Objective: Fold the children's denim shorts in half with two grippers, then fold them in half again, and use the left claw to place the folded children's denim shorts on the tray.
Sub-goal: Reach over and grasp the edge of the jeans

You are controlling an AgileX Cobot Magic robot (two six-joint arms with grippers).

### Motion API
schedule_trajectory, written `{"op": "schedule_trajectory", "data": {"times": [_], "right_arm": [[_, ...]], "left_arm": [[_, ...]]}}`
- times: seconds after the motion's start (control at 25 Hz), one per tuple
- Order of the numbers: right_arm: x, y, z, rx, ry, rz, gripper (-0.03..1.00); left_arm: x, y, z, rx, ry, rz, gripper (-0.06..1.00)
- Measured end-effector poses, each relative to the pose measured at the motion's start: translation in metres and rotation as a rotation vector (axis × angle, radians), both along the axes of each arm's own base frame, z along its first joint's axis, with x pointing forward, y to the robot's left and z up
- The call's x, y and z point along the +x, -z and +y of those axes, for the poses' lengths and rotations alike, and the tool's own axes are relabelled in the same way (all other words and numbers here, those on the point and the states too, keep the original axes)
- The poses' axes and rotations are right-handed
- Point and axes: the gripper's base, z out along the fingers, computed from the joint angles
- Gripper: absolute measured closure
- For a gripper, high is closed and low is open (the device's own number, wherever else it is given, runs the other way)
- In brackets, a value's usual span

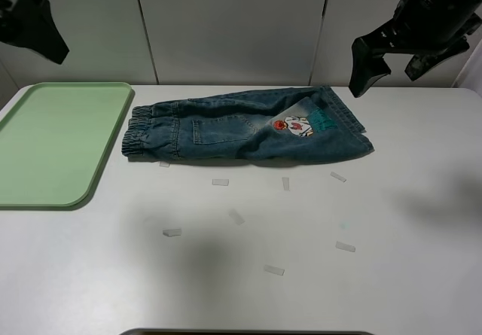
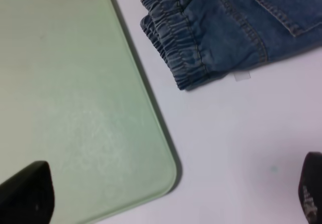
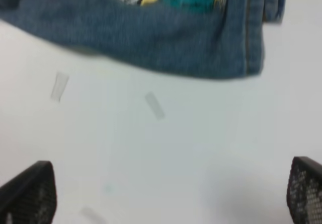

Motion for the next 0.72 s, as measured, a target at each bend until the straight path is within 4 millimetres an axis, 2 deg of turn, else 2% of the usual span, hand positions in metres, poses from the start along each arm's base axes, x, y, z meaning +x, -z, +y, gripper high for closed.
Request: {"op": "schedule_trajectory", "data": {"times": [0.2,0.44,0.72], "right_arm": [[-0.010,-0.012,-0.002,0.006,0.002,-0.007,0.27],[-0.015,-0.018,-0.004,0.011,0.010,-0.015,0.27],[-0.014,-0.019,-0.003,0.012,0.011,-0.020,0.27]], "left_arm": [[-0.046,0.000,0.009,-0.047,0.001,-0.011,-0.02],[-0.112,0.001,0.024,-0.129,0.001,-0.110,-0.02],[-0.186,0.026,0.041,-0.207,0.018,-0.249,-0.02]]}}
